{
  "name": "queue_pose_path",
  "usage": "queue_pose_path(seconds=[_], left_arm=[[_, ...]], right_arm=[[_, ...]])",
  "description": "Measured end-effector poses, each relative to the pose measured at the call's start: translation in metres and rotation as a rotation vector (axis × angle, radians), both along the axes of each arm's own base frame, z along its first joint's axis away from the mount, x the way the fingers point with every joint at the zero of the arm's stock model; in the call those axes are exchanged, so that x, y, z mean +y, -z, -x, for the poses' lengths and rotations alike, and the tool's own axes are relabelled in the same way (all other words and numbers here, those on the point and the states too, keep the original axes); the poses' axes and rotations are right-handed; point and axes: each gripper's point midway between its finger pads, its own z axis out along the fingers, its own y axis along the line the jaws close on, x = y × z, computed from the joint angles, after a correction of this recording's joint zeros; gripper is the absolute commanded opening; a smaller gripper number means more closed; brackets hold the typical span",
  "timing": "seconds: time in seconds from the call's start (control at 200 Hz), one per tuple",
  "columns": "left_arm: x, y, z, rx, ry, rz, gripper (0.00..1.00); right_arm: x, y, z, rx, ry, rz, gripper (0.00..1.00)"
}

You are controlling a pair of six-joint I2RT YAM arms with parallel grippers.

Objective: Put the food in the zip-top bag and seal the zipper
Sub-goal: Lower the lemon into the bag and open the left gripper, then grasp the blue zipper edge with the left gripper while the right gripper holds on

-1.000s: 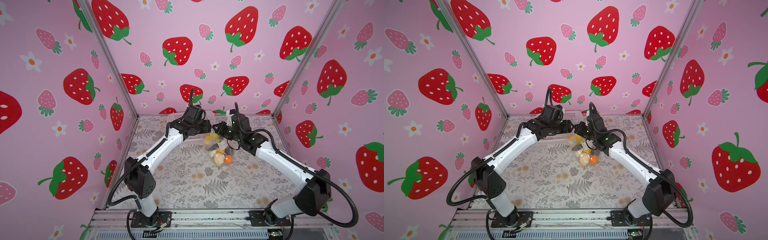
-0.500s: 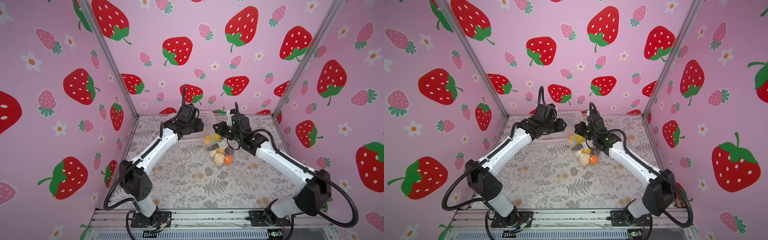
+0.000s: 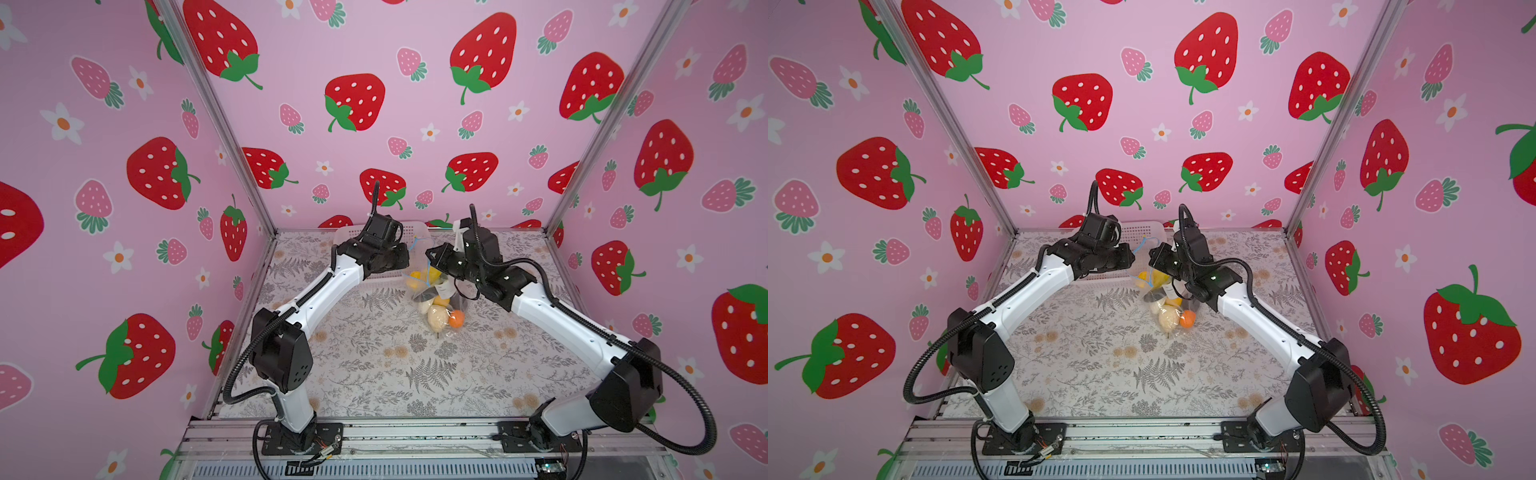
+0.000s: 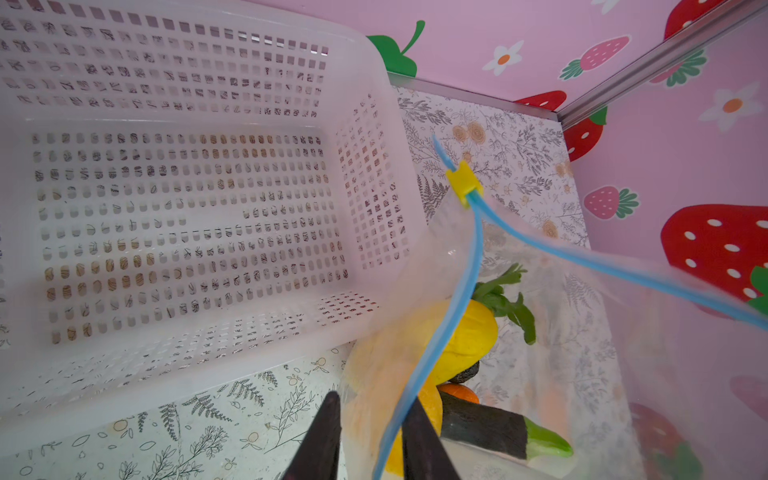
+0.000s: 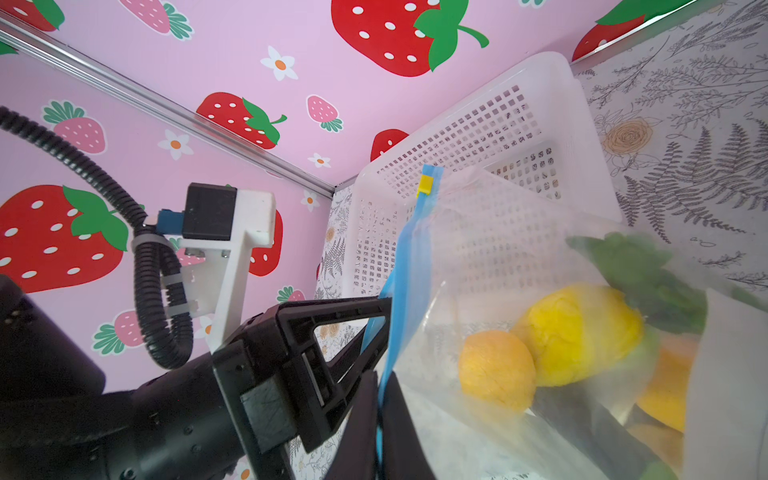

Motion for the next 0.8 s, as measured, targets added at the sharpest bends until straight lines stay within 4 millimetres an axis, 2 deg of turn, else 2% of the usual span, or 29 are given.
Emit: queue_pose_path(seconds=[0.445,0.46,0.49,0.69,0.8], left_arm=[[-0.001,0.000,0.001,0.004,0.003,0.006,0.07],[-0.001,0.000,0.001,0.005,0.005,0.008,0.03],[-0.002,0.000,0.001,0.006,0.005,0.010,0.01],[-0.009,-0.002,0.006,0.016,0.023,0.030,0.00],[-0.017,-0.011,0.015,0.011,0.049,0.055,0.00]], right_arm=[[0.000,0.000,0.000,0.000,0.000,0.000,0.07],[0.000,0.000,0.000,0.000,0.000,0.000,0.07],[0.000,0.000,0.000,0.000,0.001,0.000,0.08],[-0.006,-0.006,0.004,-0.005,0.008,0.003,0.07],[-0.015,-0.014,0.011,-0.018,0.018,0.006,0.07]])
